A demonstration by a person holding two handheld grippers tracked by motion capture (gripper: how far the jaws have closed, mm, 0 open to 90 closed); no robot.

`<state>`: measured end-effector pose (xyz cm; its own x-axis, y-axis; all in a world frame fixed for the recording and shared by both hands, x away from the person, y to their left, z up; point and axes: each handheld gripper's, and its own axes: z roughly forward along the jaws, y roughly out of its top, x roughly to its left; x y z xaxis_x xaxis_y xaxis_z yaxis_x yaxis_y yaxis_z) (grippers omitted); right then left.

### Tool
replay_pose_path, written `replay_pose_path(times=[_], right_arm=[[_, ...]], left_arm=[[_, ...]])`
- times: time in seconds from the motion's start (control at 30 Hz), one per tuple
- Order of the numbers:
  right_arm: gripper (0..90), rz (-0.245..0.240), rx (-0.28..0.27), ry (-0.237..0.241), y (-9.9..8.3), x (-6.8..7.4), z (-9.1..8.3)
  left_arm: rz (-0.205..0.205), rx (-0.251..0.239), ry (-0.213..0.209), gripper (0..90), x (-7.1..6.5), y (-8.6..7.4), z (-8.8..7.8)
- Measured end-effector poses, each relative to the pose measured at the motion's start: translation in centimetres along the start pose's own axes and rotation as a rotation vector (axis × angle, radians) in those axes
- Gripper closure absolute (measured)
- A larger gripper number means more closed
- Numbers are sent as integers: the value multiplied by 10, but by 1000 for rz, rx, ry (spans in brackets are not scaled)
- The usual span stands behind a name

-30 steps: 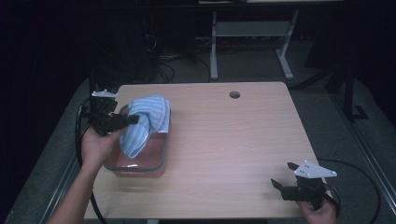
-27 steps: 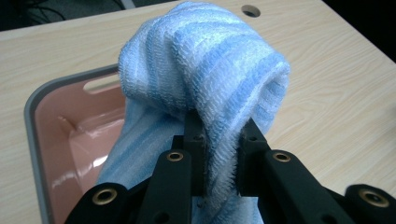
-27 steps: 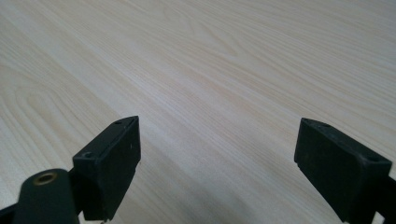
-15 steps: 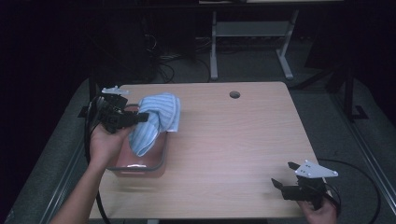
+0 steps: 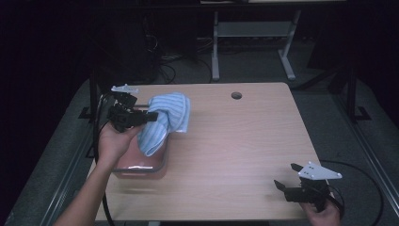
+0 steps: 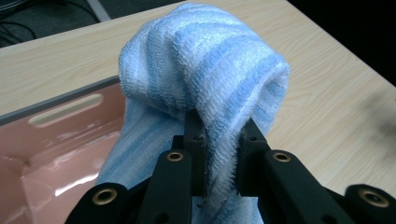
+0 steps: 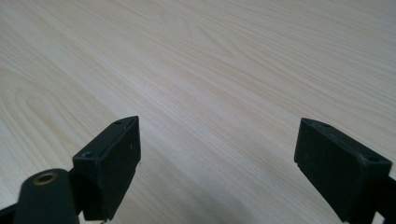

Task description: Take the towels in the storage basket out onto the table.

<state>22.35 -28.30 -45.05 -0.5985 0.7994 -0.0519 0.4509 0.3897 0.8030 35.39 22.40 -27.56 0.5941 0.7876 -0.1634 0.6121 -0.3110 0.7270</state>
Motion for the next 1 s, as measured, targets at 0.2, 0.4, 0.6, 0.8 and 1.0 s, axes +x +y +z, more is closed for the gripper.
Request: replay_pose_path(times=[0.2, 0.4, 0.6, 0.8, 1.0], right_arm=[[141, 6, -7, 0, -1, 0, 0], [141, 3, -5, 4, 0, 0, 1], [141, -4, -5, 8, 0, 1, 2], [141, 5, -14, 6, 0, 0, 1], [141, 6, -12, 8, 1, 1, 1]], left_arm=[[15, 6, -19, 782, -8, 5, 8], [23, 10, -32, 782, -14, 8, 15], [24, 10, -53, 781, -18, 11, 22], [34, 15, -67, 782, -23, 16, 31], [45, 20, -79, 782, -31, 21, 40]])
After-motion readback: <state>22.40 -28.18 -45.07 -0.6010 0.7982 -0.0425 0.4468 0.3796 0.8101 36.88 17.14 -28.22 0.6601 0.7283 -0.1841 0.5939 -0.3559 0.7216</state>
